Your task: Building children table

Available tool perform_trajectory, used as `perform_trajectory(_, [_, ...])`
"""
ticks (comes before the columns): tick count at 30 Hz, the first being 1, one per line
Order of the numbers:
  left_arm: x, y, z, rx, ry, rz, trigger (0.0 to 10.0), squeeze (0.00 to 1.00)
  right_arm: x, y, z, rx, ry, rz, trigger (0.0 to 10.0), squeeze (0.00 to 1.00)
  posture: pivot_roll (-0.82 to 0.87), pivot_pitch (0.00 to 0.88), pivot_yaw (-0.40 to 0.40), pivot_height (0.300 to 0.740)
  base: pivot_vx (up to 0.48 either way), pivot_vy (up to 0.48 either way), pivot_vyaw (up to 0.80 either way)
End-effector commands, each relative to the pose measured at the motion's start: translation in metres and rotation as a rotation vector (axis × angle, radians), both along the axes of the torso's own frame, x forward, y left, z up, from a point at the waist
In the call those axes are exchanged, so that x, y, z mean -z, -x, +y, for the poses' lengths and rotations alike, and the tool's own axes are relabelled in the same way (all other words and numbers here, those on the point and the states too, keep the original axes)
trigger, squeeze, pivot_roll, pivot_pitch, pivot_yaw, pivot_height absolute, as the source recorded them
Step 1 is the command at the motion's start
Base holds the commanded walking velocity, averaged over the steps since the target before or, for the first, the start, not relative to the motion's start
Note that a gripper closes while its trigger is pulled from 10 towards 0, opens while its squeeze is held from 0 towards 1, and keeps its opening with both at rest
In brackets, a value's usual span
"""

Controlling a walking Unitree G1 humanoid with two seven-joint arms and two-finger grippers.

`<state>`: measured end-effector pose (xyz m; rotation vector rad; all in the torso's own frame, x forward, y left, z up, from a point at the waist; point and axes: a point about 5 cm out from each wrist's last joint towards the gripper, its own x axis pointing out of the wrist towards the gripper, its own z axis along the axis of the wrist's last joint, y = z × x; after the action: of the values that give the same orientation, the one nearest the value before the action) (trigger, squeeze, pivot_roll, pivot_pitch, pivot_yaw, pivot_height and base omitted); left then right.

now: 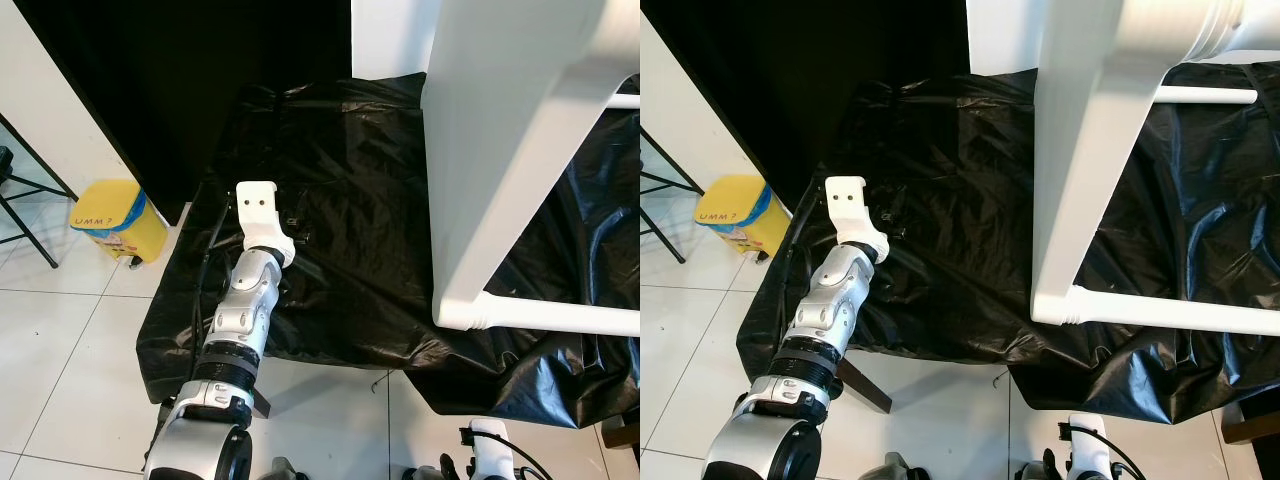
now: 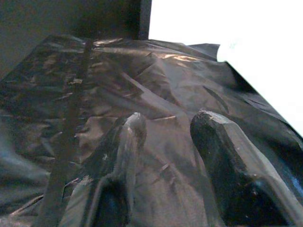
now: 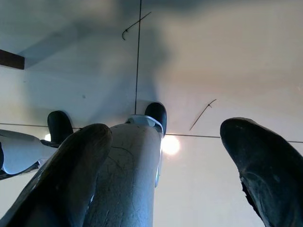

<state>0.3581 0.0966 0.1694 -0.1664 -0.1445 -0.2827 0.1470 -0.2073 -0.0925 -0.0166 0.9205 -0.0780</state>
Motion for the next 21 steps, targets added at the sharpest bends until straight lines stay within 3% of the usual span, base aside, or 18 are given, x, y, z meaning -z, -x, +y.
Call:
perform_trajectory(1, [0.0053, 0.0035, -0.0018, 0.072, -0.009, 0.011, 10.0, 0.00, 0.0091, 0.0204, 0.0057, -0.003, -0.025, 0.082, 10.0, 0.00, -0.10, 0.087, 0.089, 0.740, 0.000, 0.000, 0.00])
perform_trajectory(21, [0.0039, 0.0051, 0.0005, 0.069, -0.013, 0.025, 10.0, 0.00, 0.0090, 0.0197, 0.0062, -0.011, -0.025, 0.082, 10.0, 0.00, -0.09, 0.068, 0.084, 0.740, 0.000, 0.000, 0.00])
